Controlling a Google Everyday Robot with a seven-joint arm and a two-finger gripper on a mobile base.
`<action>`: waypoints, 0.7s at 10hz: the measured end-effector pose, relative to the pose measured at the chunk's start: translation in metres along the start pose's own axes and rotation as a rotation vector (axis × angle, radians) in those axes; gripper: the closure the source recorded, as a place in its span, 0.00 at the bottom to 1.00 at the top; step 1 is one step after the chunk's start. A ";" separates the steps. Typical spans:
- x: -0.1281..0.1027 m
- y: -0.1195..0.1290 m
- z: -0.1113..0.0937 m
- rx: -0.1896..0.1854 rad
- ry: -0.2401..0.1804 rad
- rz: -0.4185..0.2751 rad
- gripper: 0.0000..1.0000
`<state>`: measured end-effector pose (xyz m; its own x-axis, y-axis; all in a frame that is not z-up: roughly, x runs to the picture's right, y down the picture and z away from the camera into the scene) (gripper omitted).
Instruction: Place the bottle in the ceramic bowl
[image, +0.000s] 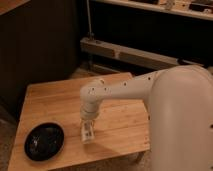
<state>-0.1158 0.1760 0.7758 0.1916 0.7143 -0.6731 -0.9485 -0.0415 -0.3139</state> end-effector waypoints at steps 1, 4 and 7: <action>-0.002 0.010 -0.002 -0.032 0.006 0.004 1.00; 0.009 0.080 0.000 -0.134 0.044 -0.085 1.00; 0.020 0.119 0.002 -0.233 0.077 -0.171 0.90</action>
<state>-0.2251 0.1865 0.7262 0.3704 0.6701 -0.6433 -0.8194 -0.0906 -0.5661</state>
